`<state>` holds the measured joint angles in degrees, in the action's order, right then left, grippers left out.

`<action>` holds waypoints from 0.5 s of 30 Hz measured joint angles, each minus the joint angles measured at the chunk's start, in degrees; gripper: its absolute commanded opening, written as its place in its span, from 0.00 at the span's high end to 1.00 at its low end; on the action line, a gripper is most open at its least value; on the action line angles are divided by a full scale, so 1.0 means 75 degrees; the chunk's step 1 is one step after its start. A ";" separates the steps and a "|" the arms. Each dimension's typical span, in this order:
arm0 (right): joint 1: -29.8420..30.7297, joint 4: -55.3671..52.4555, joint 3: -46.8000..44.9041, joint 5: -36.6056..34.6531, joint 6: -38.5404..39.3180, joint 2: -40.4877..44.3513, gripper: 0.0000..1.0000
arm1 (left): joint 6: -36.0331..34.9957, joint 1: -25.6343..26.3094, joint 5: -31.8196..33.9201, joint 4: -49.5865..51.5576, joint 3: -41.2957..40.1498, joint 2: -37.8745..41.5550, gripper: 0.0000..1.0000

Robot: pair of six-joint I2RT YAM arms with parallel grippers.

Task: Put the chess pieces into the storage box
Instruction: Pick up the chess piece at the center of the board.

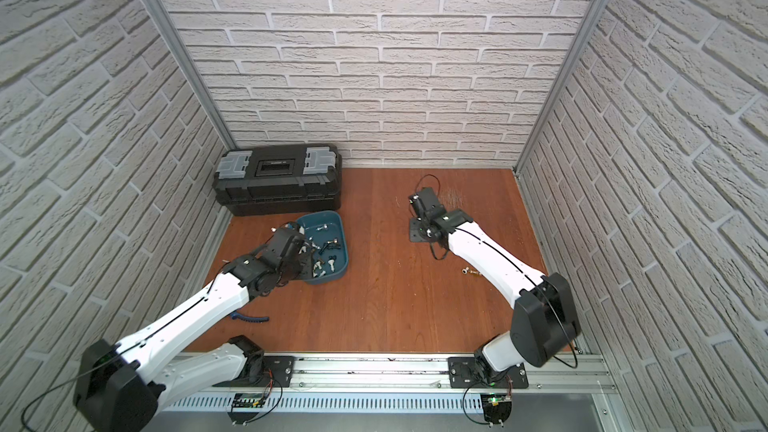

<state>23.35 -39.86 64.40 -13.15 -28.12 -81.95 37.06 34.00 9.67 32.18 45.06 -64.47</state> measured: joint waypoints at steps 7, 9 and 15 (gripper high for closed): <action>-0.1568 -0.0443 -0.1789 0.0020 -0.0641 0.1478 0.51 | -0.0466 0.0950 -0.0052 -0.0734 0.1547 -0.2052 0.61; -0.2200 -0.0350 -0.2034 0.0198 -0.0889 0.1635 0.51 | -0.0533 0.1160 -0.0102 -0.0860 0.1964 -0.2550 0.61; -0.3284 -0.0026 -0.2570 0.0612 -0.1597 0.1638 0.51 | -0.0542 0.1582 -0.0277 -0.0982 0.2597 -0.3401 0.61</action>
<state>-1.28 -40.05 45.12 -8.56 -40.10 -69.67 32.99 45.87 7.60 24.82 64.53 -89.97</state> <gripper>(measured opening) 0.493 0.388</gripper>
